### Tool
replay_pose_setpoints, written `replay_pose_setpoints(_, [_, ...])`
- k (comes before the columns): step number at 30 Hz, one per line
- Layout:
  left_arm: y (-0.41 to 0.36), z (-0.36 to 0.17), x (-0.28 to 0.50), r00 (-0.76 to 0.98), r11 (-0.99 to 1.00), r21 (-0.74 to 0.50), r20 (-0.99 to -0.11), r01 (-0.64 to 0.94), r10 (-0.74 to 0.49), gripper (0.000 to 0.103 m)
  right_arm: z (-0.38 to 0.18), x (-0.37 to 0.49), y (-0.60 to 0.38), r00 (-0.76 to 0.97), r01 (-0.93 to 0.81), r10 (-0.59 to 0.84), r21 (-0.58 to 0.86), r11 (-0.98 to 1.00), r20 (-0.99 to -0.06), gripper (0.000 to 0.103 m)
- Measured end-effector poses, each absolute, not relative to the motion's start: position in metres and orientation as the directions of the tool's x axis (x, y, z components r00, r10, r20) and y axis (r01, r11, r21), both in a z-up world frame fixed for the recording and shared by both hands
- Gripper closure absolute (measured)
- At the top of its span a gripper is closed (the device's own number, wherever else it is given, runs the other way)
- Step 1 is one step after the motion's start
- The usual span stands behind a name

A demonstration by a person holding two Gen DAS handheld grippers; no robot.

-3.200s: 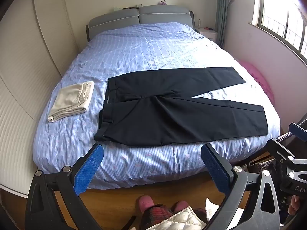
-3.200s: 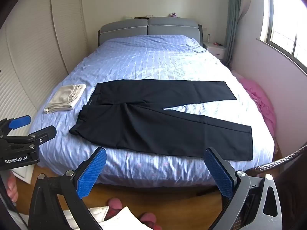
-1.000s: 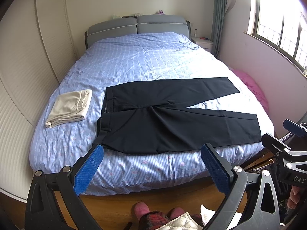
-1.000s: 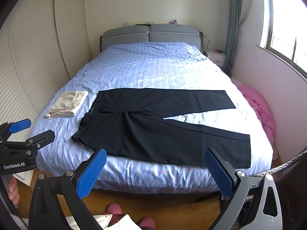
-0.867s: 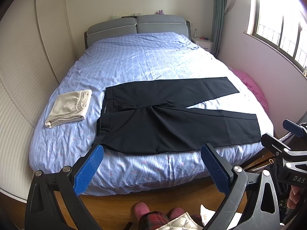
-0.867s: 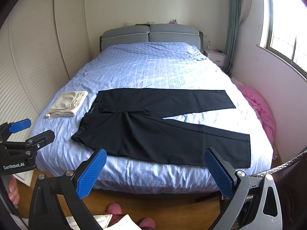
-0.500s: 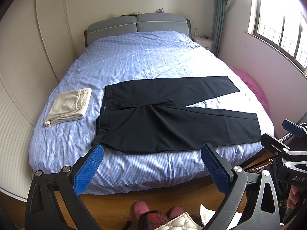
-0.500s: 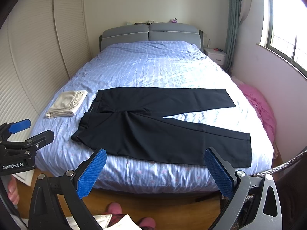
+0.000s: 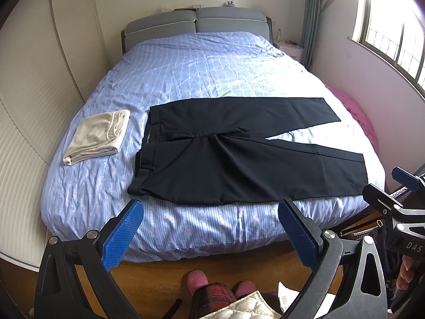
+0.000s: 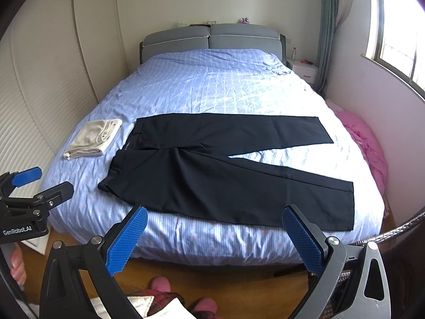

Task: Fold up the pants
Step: 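Lower both grippers onto the trouser leg edge and close on it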

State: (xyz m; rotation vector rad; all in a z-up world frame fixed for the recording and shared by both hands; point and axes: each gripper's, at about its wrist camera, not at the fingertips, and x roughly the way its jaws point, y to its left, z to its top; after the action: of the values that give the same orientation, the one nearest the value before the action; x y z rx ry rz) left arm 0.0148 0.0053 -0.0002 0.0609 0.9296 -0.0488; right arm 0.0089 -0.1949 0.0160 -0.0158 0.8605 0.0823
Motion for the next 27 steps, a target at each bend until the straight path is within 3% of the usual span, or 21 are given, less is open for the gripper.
replay_pose_setpoints(13, [0.063, -0.044, 0.065, 0.498, 0.999, 0.054, -0.866, 0.0, 0.047, 0.0, -0.029, 0.061, -0.16, 0.548, -0.105, 0.116, 0.069, 0.992, -0.829, 0.0])
replay_pose_setpoints(27, [0.153, -0.172, 0.158, 0.374, 0.999, 0.01, -0.927, -0.035, 0.023, 0.001, -0.172, 0.146, -0.102, 0.329, 0.068, 0.105, 0.134, 0.989, -0.938, 0.001])
